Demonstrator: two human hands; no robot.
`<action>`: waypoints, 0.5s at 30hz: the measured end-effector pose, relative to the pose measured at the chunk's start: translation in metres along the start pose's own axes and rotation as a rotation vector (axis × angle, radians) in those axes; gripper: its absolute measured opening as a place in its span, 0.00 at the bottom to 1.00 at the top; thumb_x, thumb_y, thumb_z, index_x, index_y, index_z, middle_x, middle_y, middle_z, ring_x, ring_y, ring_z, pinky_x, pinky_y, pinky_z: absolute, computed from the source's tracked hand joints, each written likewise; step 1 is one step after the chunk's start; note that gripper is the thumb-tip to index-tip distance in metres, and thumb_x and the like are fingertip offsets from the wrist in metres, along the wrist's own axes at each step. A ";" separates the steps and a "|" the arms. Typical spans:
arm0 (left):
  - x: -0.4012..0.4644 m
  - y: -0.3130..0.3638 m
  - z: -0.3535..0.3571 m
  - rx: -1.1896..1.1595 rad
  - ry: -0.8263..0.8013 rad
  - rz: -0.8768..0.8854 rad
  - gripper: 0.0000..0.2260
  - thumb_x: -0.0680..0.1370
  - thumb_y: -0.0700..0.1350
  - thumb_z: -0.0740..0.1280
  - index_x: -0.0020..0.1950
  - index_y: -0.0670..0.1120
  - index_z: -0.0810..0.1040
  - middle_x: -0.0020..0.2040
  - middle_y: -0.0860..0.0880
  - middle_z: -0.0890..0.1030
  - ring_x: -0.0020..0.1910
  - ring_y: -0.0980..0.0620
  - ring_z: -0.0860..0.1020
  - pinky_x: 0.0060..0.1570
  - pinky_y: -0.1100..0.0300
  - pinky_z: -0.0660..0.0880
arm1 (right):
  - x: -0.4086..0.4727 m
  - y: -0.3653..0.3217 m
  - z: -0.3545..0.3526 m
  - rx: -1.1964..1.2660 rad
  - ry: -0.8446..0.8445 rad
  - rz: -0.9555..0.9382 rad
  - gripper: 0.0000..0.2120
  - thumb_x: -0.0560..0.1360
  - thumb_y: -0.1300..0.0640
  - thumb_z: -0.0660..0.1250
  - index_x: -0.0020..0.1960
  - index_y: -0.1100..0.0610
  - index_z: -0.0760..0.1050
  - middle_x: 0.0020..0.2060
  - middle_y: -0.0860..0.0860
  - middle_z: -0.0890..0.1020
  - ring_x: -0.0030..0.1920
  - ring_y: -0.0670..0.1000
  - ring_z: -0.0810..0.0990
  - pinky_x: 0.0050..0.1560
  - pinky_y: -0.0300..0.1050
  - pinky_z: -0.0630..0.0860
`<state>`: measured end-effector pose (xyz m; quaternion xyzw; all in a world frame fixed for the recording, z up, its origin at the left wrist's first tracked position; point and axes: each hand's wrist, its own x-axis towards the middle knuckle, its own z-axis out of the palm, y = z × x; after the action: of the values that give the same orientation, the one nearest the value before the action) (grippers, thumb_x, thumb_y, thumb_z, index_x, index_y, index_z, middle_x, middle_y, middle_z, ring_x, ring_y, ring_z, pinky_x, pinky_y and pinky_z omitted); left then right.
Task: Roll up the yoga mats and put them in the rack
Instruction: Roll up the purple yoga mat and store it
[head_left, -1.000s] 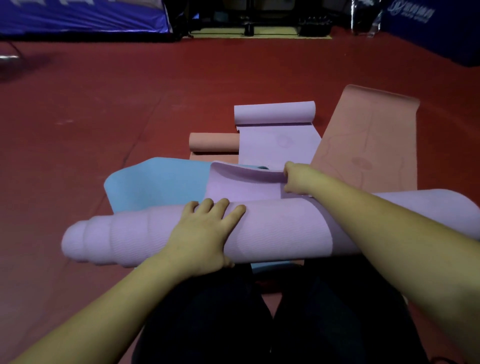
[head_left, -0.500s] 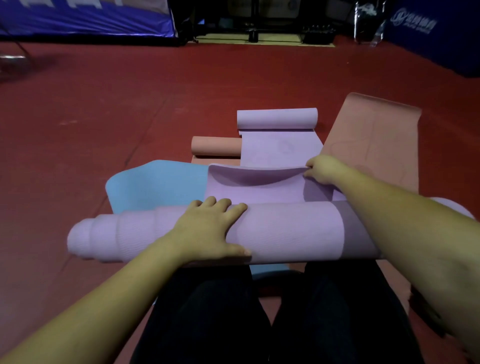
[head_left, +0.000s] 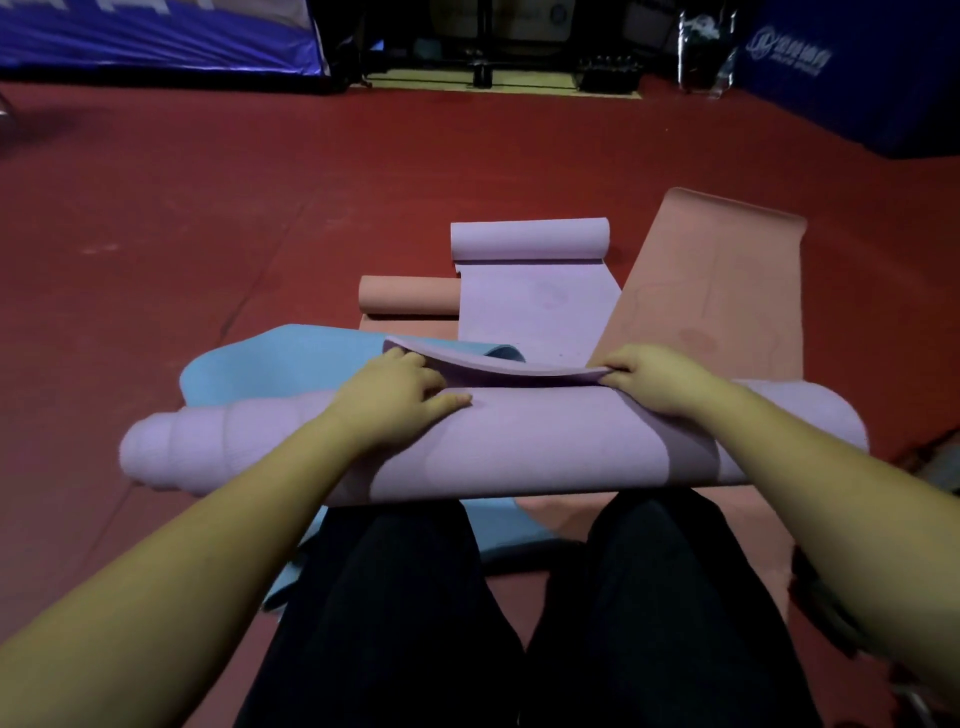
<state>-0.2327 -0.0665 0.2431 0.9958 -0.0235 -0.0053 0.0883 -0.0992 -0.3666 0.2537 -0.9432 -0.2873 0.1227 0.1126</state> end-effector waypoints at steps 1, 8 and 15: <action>0.001 -0.002 0.000 -0.052 0.059 -0.022 0.22 0.79 0.65 0.59 0.47 0.50 0.84 0.48 0.48 0.80 0.53 0.46 0.73 0.47 0.54 0.69 | -0.002 0.001 0.003 -0.016 0.024 -0.001 0.13 0.82 0.54 0.60 0.62 0.51 0.79 0.60 0.51 0.80 0.57 0.53 0.75 0.55 0.45 0.69; -0.005 -0.011 0.007 0.083 0.513 -0.031 0.22 0.80 0.59 0.56 0.35 0.44 0.70 0.33 0.43 0.75 0.34 0.39 0.74 0.32 0.52 0.63 | -0.007 0.004 0.019 0.033 0.121 0.040 0.14 0.82 0.52 0.60 0.63 0.50 0.79 0.62 0.50 0.80 0.61 0.55 0.75 0.60 0.49 0.70; 0.015 0.005 0.008 0.348 0.571 0.067 0.18 0.79 0.56 0.58 0.45 0.43 0.77 0.46 0.44 0.77 0.44 0.41 0.74 0.43 0.49 0.64 | -0.004 0.001 0.017 0.029 0.128 0.049 0.13 0.79 0.53 0.60 0.58 0.48 0.80 0.57 0.50 0.81 0.56 0.55 0.77 0.56 0.50 0.74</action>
<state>-0.2184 -0.0738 0.2364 0.9559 -0.0313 0.2807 -0.0801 -0.1071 -0.3678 0.2382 -0.9542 -0.2545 0.0690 0.1416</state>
